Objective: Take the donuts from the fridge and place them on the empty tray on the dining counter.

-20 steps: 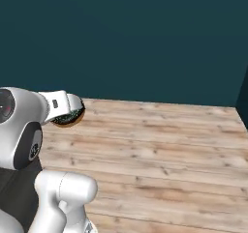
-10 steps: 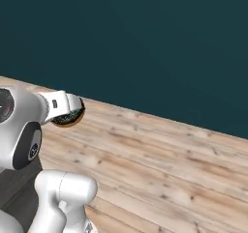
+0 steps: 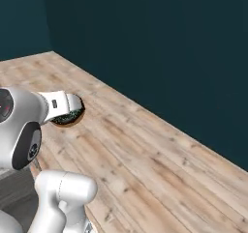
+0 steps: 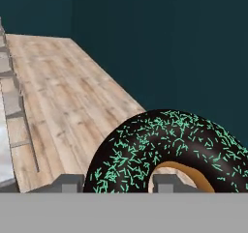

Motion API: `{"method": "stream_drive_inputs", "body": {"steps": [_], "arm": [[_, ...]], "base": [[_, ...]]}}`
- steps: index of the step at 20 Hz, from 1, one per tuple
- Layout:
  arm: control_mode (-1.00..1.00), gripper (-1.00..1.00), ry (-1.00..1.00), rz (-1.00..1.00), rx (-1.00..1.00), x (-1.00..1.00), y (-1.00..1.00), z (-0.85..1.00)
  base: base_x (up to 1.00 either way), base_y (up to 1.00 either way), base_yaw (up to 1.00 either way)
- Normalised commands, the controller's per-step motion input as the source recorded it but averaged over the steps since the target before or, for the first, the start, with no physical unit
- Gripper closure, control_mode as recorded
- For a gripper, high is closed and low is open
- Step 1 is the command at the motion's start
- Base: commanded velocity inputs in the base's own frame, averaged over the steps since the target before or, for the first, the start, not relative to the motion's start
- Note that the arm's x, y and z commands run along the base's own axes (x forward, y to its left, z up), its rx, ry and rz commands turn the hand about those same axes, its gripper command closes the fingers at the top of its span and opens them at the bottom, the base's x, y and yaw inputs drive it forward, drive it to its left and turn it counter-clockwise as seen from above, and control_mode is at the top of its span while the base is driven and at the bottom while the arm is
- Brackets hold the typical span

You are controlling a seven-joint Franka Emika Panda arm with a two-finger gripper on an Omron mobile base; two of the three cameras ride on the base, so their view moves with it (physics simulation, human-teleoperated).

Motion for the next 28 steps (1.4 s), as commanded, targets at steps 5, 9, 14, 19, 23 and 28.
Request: {"method": "stream_drive_inputs", "body": {"steps": [5, 9, 14, 19, 23, 28], "arm": [[1.00, 1.00, 0.00, 0.00, 0.00, 0.00, 0.00, 0.00], [1.00, 1.00, 0.00, 0.00, 0.00, 0.00, 0.00, 0.00], [1.00, 1.00, 0.00, 0.00, 0.00, 0.00, 0.00, 0.00], [1.00, 1.00, 0.00, 0.00, 0.00, 0.00, 0.00, 0.00], [1.00, 1.00, 0.00, 0.00, 0.00, 0.00, 0.00, 0.00], [1.00, 1.00, 0.00, 0.00, 0.00, 0.00, 0.00, 0.00]], "base": [[1.00, -0.47, 0.65], [1.00, -0.60, 0.58], [1.00, -0.62, 0.55], [1.00, -0.52, 0.53], [1.00, -0.43, 0.54], [1.00, -0.38, 0.53]]}}
